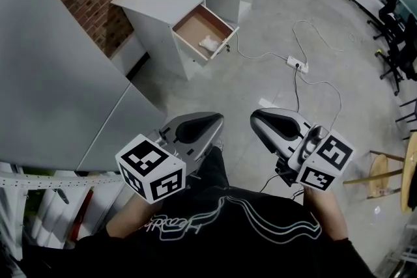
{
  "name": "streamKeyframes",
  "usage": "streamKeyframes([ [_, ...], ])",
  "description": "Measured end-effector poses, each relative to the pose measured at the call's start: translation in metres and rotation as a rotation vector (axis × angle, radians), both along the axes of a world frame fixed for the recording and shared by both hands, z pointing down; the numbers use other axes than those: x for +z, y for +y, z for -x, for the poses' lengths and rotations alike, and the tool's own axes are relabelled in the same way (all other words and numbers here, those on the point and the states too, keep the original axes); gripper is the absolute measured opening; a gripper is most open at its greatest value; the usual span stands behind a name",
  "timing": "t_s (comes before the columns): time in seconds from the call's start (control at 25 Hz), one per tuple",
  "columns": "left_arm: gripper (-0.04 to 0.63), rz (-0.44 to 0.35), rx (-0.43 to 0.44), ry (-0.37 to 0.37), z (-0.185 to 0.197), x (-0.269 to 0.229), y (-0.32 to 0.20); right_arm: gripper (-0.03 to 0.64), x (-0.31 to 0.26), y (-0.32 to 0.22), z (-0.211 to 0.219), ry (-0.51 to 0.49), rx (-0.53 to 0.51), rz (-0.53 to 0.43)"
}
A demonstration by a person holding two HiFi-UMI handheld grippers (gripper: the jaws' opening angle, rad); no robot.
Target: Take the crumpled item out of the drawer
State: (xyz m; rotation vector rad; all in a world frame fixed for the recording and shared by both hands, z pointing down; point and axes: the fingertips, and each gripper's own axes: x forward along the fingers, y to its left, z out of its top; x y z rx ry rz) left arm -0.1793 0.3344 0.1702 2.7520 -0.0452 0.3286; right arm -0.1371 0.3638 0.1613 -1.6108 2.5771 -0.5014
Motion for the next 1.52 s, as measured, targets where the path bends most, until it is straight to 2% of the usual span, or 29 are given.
streamKeyframes([
  [0.4, 0.023, 0.075, 0.012, -0.057, -0.093, 0.042, -0.167, 0.052, 0.043, -0.164, -0.091, -0.023, 0.026, 0.077],
  [0.64, 0.023, 0.111, -0.016, -0.081, -0.142, 0.070, -0.286, 0.052, 0.070, -0.278, -0.139, -0.002, 0.014, 0.129],
  [0.84, 0.023, 0.136, -0.042, -0.101, -0.170, 0.096, -0.357, 0.054, 0.096, -0.347, -0.170, 0.030, 0.022, 0.174],
  [1.12, 0.023, 0.161, -0.096, -0.127, -0.184, 0.142, -0.410, 0.054, 0.140, -0.405, -0.192, 0.074, 0.001, 0.233],
  [1.32, 0.023, 0.187, -0.156, -0.147, -0.193, 0.174, -0.432, 0.054, 0.175, -0.441, -0.210, 0.145, -0.076, 0.255],
  [1.52, 0.023, 0.200, -0.227, -0.177, -0.213, 0.194, -0.463, 0.055, 0.206, -0.493, -0.241, 0.174, -0.136, 0.286],
])
